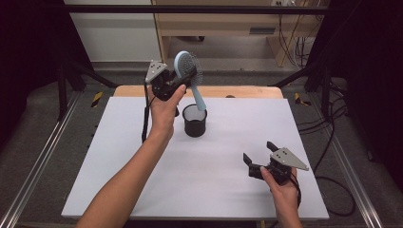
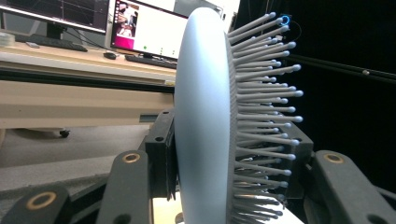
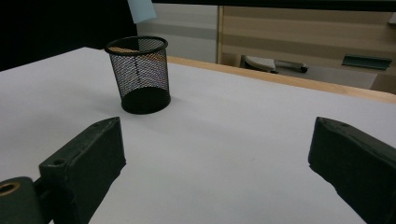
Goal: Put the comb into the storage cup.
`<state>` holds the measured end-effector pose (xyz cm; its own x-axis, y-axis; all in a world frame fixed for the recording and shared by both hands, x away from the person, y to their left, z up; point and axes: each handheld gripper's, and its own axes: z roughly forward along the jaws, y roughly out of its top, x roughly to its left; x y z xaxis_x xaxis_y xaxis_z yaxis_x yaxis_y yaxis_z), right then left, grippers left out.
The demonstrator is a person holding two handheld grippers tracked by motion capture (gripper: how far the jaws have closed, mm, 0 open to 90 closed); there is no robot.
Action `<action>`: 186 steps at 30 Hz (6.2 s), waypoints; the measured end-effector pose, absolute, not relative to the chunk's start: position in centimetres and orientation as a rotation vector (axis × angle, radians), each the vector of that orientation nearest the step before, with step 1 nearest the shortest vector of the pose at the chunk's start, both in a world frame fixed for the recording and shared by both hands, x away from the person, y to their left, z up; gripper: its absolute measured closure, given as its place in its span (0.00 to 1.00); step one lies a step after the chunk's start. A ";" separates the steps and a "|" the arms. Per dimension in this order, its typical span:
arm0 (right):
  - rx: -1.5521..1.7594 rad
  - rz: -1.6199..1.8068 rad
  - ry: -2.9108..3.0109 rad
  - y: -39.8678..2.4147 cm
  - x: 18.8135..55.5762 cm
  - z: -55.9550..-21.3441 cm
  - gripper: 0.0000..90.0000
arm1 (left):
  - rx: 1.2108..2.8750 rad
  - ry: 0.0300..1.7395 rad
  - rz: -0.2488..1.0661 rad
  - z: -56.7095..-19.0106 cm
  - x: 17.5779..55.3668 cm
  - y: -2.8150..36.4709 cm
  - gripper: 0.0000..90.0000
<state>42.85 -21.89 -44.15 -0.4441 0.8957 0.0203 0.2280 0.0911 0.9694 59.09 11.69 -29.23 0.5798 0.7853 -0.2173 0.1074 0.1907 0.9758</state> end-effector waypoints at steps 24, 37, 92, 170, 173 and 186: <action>1.104 1.377 1.770 -22.0 42.9 -44.3 0.04 | 1.330 0.868 0.623 -30.0 59.8 12.4 0.56; 1.098 1.376 1.774 -21.9 43.0 -44.3 0.04 | 1.345 0.885 0.603 -31.4 59.9 11.8 0.56; 1.095 1.373 1.799 -21.8 43.0 -44.5 0.04 | 1.427 0.893 0.628 -34.4 60.4 11.2 0.56; 1.087 1.368 1.824 -21.3 43.1 -44.7 0.04 | 1.415 0.939 0.563 -37.1 61.1 11.1 0.55; 1.089 1.368 1.825 -21.3 43.1 -44.7 0.04 | 1.420 0.937 0.564 -37.3 61.1 11.0 0.55; 1.085 1.369 1.830 -21.3 43.1 -44.7 0.04 | 1.426 0.939 0.555 -37.9 61.2 10.8 0.55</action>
